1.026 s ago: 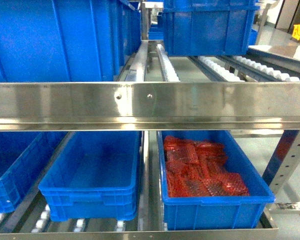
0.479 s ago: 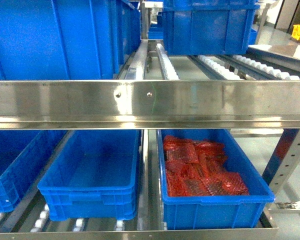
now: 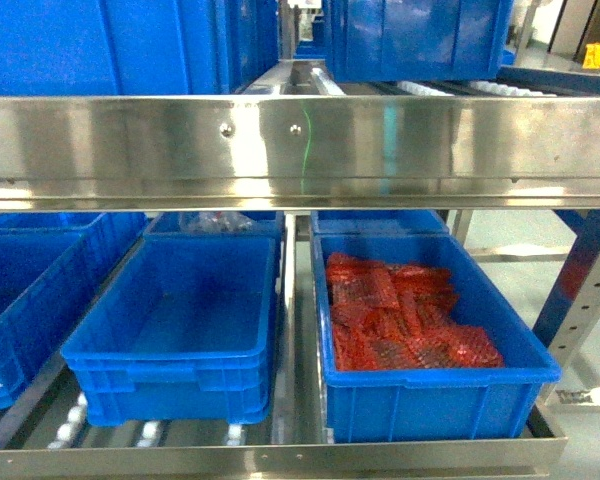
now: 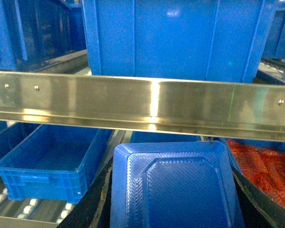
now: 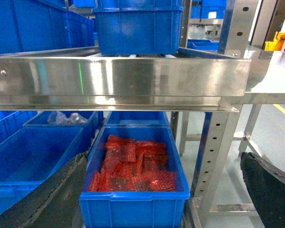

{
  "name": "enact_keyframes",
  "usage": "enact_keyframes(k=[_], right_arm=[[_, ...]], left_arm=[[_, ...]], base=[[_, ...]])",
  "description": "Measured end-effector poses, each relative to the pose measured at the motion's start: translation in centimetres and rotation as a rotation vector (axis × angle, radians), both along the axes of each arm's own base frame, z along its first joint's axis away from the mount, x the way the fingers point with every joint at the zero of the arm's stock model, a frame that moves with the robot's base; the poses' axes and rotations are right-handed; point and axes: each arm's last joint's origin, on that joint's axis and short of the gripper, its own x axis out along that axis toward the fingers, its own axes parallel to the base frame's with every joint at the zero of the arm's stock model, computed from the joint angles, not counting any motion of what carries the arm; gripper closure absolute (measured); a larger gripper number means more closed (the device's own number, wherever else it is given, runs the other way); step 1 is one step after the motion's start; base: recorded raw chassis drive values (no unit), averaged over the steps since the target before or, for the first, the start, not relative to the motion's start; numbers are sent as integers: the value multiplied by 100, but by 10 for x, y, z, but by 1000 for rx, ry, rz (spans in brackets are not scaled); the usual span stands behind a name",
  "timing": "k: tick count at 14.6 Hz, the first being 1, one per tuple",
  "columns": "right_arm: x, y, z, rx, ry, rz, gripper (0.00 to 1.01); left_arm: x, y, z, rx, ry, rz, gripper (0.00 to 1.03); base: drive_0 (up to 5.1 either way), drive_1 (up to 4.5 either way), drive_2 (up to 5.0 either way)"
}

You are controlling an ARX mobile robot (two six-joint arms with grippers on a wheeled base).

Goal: Pick blue part to blue bin on bottom shelf

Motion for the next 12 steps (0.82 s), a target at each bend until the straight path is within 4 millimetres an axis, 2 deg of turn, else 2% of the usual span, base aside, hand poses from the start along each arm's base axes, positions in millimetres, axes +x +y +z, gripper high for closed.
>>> enact_keyframes(k=[12], right_arm=[[0, 0, 0, 0, 2, -1, 3]], left_arm=[[0, 0, 0, 0, 0, 0, 59]], base=[[0, 0, 0]])
